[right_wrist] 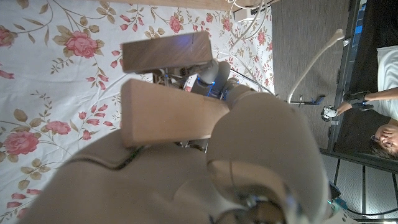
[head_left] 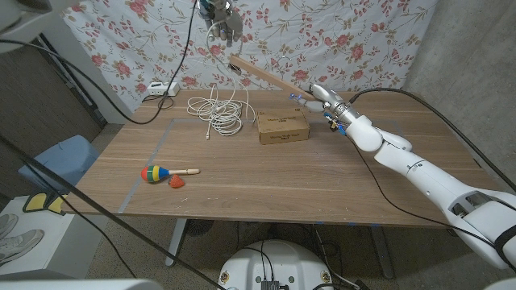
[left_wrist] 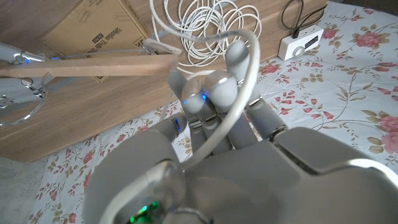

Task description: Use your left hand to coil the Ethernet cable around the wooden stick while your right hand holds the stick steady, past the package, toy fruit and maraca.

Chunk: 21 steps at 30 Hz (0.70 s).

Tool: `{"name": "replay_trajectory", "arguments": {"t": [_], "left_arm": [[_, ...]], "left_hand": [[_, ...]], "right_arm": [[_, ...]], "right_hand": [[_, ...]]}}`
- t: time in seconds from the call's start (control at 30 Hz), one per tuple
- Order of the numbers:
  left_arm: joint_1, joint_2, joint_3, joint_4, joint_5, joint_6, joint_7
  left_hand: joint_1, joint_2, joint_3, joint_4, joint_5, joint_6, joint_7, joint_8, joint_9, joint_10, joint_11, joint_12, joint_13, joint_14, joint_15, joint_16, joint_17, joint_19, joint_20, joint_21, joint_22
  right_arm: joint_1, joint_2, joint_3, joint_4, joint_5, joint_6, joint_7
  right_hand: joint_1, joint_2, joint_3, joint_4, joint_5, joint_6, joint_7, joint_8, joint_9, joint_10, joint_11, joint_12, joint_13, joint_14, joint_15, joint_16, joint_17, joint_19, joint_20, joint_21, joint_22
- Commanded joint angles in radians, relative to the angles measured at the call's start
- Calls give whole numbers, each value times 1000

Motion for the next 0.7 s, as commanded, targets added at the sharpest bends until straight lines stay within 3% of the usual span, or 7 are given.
{"name": "replay_trajectory", "arguments": {"t": [0.03,0.13,0.33,0.7], "left_arm": [[-52,48,51,-65,30,2,-98],[-32,56,37,-75,42,-3,-73],[52,40,-41,-23,32,-63,-8],[149,-44,-138,94,27,-185,22]], "left_hand": [[-8,-3,13,0,-3,-46,43,4,0,0,2,-8,-3,-2,0,-4,5,-8,-2,13,-4],[-10,-5,16,1,-3,-44,44,5,-7,0,1,-11,-2,-1,0,-7,5,-7,-2,17,-15],[-14,-7,19,3,-3,-41,42,10,-11,2,1,-17,-3,-1,0,-13,2,-10,-3,27,-21],[-22,-9,26,5,-3,-41,44,18,-15,12,-1,-27,-10,1,1,-22,-4,-13,-6,42,-30]], "right_arm": [[32,29,-33,18,-18,-12,-11],[34,32,-39,11,-21,-14,-14],[14,19,-33,-49,-11,1,-12],[-39,-19,10,-149,-18,18,-32]], "right_hand": [[11,5,0,-3,6,30,-21,3,-1,5,-3,4,4,1,-74,5,1,4,-110,-3,2],[11,5,0,-3,6,31,-21,3,-1,6,-4,3,2,1,-74,5,1,5,-110,-3,2],[11,5,-1,-3,6,31,-21,2,-2,6,-3,3,3,1,-74,5,1,5,-110,-3,2],[11,5,-2,-4,7,32,-21,1,-3,7,-2,4,3,1,-74,6,1,6,-111,-4,2]]}}
